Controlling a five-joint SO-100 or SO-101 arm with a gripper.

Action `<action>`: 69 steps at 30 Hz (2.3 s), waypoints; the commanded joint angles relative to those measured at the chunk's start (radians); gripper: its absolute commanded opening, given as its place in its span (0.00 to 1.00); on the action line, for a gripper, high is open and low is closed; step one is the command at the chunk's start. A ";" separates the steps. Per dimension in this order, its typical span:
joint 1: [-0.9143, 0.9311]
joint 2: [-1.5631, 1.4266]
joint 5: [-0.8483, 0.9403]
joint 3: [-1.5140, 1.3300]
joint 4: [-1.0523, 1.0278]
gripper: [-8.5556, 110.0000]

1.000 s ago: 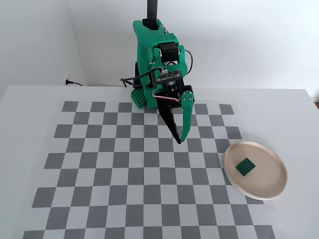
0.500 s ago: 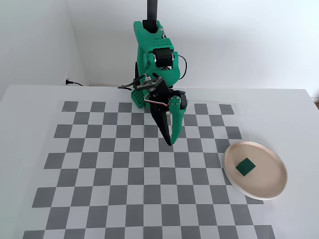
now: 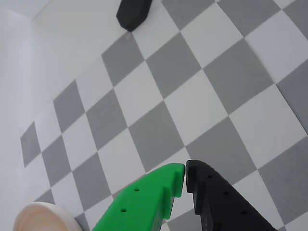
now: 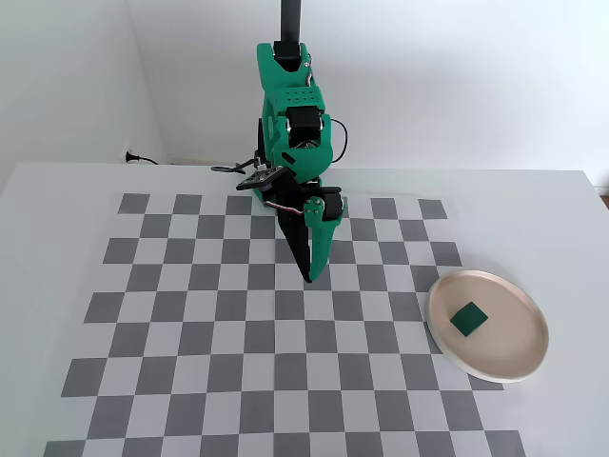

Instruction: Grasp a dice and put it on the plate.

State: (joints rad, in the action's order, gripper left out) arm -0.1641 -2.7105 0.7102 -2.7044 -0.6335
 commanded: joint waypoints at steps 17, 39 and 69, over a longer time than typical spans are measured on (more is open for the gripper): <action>-0.040 -0.483 -0.091 -0.284 -0.110 0.04; -0.005 -0.621 -0.549 -0.351 -0.287 0.04; 0.138 -0.624 -0.732 -0.390 -0.302 0.04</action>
State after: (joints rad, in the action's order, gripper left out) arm -0.0276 -3.3195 -0.0276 -3.1094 -0.9357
